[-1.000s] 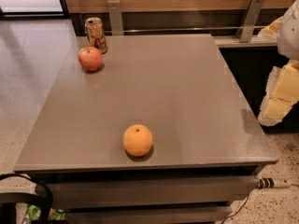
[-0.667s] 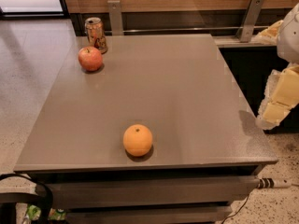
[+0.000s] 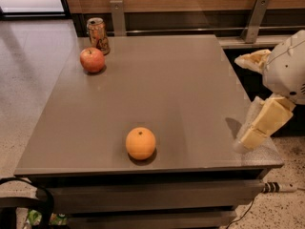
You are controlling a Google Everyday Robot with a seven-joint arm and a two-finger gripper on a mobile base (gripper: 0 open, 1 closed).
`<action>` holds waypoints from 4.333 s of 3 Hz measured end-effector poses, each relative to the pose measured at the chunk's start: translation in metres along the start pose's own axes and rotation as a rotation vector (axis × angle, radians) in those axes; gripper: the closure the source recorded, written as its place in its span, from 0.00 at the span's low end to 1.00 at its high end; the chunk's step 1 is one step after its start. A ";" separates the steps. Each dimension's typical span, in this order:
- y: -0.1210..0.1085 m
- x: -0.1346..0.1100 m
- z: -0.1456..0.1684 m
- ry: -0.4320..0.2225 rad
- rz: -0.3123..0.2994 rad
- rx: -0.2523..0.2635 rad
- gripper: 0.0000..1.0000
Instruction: Move orange near orange can
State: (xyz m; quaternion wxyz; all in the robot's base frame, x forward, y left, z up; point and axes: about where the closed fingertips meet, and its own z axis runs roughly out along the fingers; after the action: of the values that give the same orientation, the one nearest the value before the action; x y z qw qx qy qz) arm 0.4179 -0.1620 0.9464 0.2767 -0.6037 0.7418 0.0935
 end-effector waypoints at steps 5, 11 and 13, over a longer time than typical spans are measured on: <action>0.024 -0.043 0.063 -0.306 -0.011 -0.081 0.00; 0.057 -0.085 0.180 -0.605 -0.005 -0.207 0.02; 0.060 -0.092 0.184 -0.620 -0.027 -0.222 0.48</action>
Offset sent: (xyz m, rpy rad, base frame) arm 0.0056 0.0923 -0.0497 0.3842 0.0267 0.1579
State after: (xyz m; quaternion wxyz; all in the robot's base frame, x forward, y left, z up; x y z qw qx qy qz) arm 0.4270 0.0177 0.8300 0.4232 -0.5829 0.5994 0.3491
